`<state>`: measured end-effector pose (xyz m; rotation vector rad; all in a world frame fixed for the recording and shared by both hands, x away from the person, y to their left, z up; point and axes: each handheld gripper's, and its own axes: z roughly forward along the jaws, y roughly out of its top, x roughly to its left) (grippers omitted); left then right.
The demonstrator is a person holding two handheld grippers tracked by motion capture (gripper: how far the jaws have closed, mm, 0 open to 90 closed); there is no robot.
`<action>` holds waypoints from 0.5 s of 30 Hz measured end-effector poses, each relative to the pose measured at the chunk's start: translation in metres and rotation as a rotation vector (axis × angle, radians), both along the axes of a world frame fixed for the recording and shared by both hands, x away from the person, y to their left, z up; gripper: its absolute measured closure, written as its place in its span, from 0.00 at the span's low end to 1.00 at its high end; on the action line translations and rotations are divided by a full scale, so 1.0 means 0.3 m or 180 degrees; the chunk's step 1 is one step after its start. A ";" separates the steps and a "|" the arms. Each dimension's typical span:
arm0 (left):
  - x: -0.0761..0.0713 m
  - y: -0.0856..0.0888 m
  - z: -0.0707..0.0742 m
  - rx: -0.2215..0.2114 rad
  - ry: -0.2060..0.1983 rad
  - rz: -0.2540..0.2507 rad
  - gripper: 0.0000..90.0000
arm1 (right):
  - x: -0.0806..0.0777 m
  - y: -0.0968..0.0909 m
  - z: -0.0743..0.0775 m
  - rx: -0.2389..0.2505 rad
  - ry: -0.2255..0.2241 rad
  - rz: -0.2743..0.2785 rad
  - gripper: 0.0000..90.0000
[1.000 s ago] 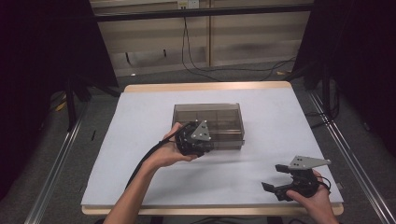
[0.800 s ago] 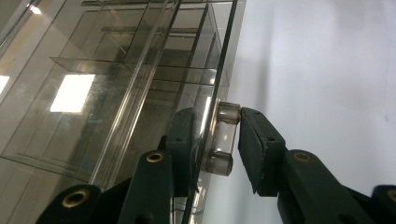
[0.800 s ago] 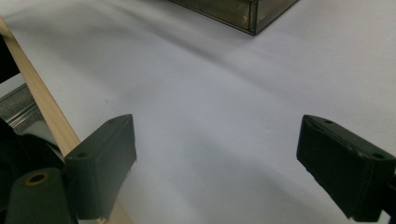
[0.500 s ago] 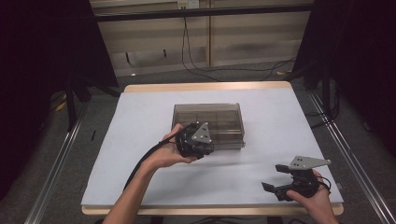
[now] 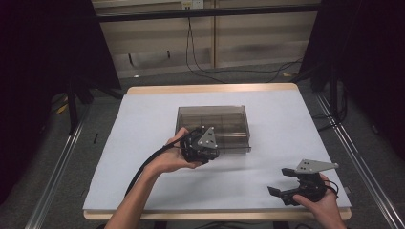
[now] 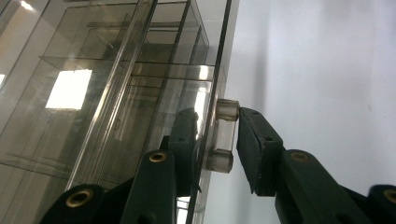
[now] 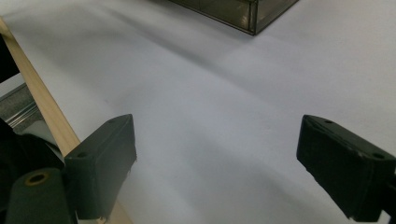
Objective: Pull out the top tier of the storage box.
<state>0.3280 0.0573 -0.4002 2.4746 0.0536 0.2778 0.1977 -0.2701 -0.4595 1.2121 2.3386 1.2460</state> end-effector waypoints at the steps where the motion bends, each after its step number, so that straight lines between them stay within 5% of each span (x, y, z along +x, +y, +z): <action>1: -0.002 0.000 0.001 0.0018 -0.0003 0.0004 0.76 | 0.000 0.000 0.000 0.0000 -0.0002 0.0005 0.13; 15: -0.014 -0.001 0.002 0.0050 -0.0017 -0.0057 0.76 | -0.003 0.000 0.001 0.0009 -0.0003 0.0001 0.13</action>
